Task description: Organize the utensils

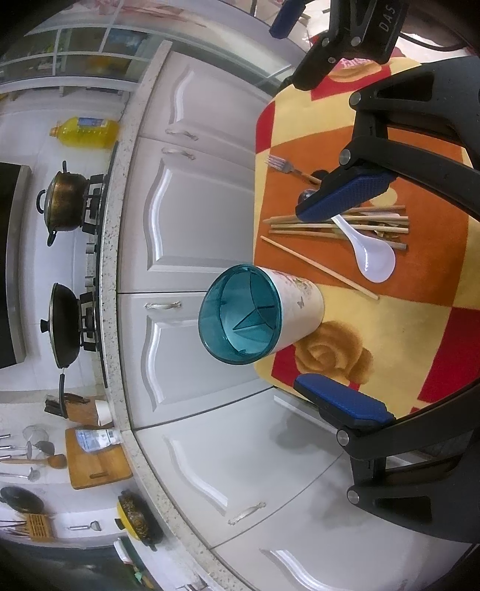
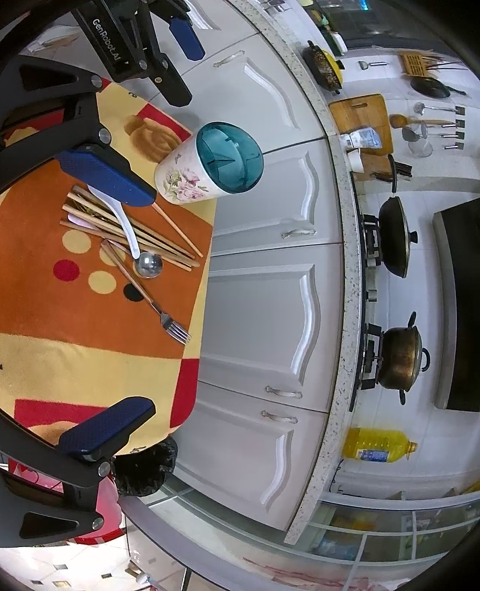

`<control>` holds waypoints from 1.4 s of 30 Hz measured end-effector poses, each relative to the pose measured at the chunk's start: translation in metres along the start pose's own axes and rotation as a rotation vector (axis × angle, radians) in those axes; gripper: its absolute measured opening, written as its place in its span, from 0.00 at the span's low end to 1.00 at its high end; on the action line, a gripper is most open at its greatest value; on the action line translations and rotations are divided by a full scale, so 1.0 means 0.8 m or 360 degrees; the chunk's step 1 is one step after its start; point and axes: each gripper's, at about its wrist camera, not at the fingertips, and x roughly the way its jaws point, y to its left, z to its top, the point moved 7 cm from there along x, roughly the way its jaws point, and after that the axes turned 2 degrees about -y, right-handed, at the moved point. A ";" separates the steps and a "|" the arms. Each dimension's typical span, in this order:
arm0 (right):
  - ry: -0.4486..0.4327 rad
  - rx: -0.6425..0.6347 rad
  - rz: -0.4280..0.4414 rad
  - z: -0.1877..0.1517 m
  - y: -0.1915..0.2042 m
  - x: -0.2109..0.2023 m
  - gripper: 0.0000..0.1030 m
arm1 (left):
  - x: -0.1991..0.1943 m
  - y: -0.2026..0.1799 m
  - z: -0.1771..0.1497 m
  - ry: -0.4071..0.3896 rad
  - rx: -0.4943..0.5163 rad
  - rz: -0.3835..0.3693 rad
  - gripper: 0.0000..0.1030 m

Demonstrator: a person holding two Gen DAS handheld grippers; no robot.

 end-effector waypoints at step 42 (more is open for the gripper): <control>0.0079 0.0009 0.0096 -0.017 0.005 0.012 1.00 | 0.006 0.003 -0.007 0.0024 -0.0016 0.0010 0.82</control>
